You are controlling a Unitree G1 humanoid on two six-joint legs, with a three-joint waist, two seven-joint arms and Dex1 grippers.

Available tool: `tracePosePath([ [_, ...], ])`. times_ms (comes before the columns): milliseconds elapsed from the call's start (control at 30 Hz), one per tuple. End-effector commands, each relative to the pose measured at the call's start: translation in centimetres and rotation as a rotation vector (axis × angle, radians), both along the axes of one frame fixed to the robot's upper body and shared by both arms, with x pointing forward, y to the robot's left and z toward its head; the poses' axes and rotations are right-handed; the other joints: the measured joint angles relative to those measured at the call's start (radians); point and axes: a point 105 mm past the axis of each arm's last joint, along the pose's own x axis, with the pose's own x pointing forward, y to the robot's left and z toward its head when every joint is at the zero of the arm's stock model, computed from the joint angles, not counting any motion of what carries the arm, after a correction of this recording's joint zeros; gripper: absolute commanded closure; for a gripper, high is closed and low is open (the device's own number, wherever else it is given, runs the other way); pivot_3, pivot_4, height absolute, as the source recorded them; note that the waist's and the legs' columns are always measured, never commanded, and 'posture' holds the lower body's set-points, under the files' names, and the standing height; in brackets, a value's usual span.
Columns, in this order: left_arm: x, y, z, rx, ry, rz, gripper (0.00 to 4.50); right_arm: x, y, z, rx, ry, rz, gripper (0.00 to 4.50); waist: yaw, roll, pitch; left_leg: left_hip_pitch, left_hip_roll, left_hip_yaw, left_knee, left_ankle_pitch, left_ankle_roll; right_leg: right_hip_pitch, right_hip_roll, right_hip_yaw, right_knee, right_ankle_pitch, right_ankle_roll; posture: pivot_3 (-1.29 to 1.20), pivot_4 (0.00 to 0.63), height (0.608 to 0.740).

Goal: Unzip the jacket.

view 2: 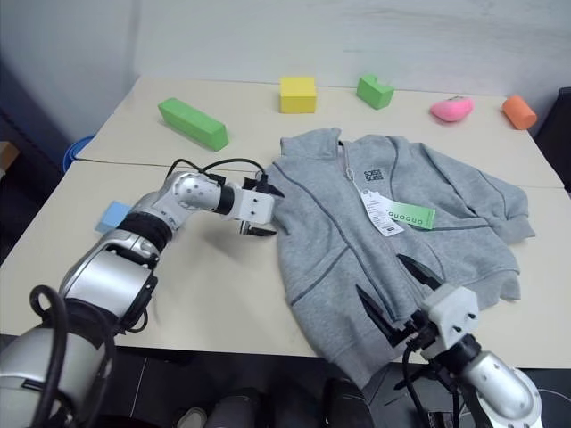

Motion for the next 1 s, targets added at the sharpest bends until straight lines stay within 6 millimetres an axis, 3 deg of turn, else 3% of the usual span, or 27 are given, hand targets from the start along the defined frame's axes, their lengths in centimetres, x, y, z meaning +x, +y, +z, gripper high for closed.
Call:
tracePosePath([
  [33, 1.2, -0.1, 0.4, 0.040, -0.089, 0.064, 0.02, -1.3, -1.7, 1.2, -0.022, -0.086, -0.119, 0.00, -0.001, 0.000, 0.000, 0.000, 0.001, -0.001, 0.000, 0.000, 0.001, 0.000, -0.001, 0.001, 0.000, 0.001, 0.001, 0.00, 0.150, 0.740],
  [133, 1.9, -0.6, 0.6, 0.022, -0.138, 0.116, 0.02, -2.2, -3.0, 0.9, -0.001, -0.094, -0.220, 0.00, -0.002, 0.000, 0.000, 0.000, 0.002, -0.005, 0.000, 0.000, 0.004, 0.000, -0.002, 0.003, -0.001, 0.002, 0.003, 0.00, 0.150, 0.740],
  [233, 1.9, -1.3, -0.3, -0.034, -0.075, 0.154, 0.64, -2.7, -3.1, 0.8, -0.005, -0.099, -0.245, 0.00, -0.003, 0.000, 0.000, 0.001, 0.003, -0.005, 0.000, 0.000, 0.004, 0.000, -0.002, 0.004, -0.001, 0.002, 0.003, 0.00, 0.150, 0.740],
  [433, 1.1, -1.4, -2.7, -0.161, 0.140, 0.223, 2.36, -2.8, -2.8, 1.1, -0.005, -0.113, -0.253, 0.00, -0.002, 0.000, 0.000, 0.001, 0.002, -0.006, 0.000, 0.000, 0.005, 0.000, -0.003, 0.004, 0.000, 0.002, 0.003, 0.00, 0.150, 0.740],
  [633, -0.5, -0.1, -4.3, -0.348, 0.427, 0.241, 4.35, -2.2, -2.3, 1.0, -0.007, -0.073, -0.202, 0.00, -0.006, 0.001, 0.000, 0.001, 0.003, -0.006, 0.000, 0.000, 0.005, 0.000, -0.002, 0.003, 0.000, 0.002, 0.003, 0.00, 0.150, 0.740],
  [733, -1.9, 0.7, -4.5, -0.412, 0.558, 0.174, 4.49, -2.0, -1.6, 1.5, 0.053, -0.008, -0.125, 0.00, -0.009, 0.001, -0.001, 0.001, 0.003, -0.006, 0.000, 0.000, 0.005, 0.000, -0.002, 0.003, 0.000, 0.002, 0.003, 0.00, 0.150, 0.740],
  [833, -3.6, 1.8, -4.8, -0.439, 0.668, 0.094, 4.49, -2.0, 0.5, 2.3, 0.084, 0.086, 0.038, 0.00, -0.015, 0.001, -0.001, 0.001, 0.003, -0.006, 0.000, -0.001, 0.005, 0.000, -0.002, 0.003, 0.000, 0.001, 0.002, 0.00, 0.150, 0.740],
  [1000, -6.3, 3.3, -5.4, -0.433, 0.702, 0.047, 4.49, -1.4, 3.2, 1.9, 0.082, 0.255, 0.211, 0.00, -0.029, 0.001, -0.001, 0.002, 0.004, -0.007, 0.001, -0.001, 0.004, 0.000, -0.002, 0.004, 0.001, 0.001, 0.002, 0.00, 0.150, 0.740],
])
